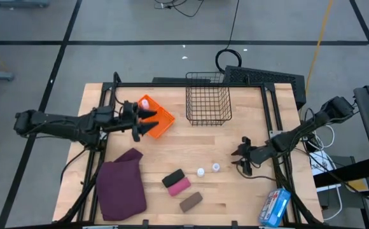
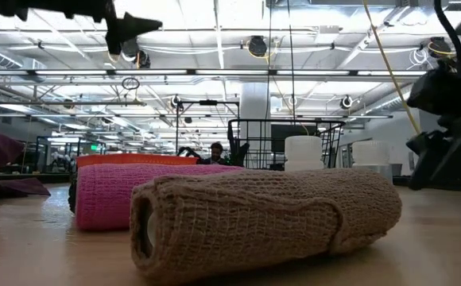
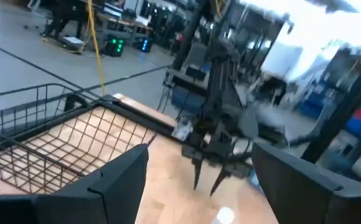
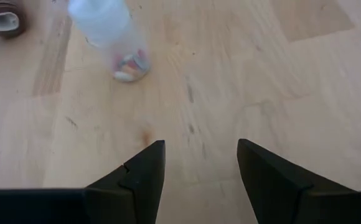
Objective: Pick & Place Medicine items
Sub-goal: Put the white pill bottle into the top orange basket
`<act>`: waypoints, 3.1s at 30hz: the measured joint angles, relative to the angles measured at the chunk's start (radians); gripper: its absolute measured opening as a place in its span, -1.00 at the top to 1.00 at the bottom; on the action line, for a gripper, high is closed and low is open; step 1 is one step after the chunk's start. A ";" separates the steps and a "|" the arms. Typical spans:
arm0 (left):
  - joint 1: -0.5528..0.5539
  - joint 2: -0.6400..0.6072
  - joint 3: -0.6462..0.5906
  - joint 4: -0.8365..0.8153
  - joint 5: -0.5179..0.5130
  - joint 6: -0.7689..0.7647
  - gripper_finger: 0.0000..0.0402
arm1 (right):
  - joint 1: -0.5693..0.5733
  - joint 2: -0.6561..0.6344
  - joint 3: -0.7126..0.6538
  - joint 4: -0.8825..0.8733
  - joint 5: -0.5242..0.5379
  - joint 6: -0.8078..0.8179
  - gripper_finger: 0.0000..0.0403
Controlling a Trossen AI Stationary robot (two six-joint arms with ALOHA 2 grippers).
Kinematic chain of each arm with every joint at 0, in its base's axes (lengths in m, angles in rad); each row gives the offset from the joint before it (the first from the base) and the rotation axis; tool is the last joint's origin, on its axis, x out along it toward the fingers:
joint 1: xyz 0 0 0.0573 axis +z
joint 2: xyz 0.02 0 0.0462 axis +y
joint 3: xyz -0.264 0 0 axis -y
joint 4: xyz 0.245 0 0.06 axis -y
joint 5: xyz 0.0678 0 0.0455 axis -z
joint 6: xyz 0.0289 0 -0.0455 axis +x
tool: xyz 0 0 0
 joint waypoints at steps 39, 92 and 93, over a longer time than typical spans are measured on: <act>-0.179 0.060 0.102 -0.072 -0.283 0.170 -0.45 | 0.122 0.581 0.073 0.617 0.126 -0.231 -0.20; -0.179 0.060 0.101 -0.080 -0.282 0.251 -0.45 | 0.047 0.759 0.172 0.736 0.207 -0.251 -0.20; -0.179 0.060 0.101 -0.080 -0.282 0.250 -0.45 | 0.047 0.759 0.172 0.738 0.206 -0.251 -0.20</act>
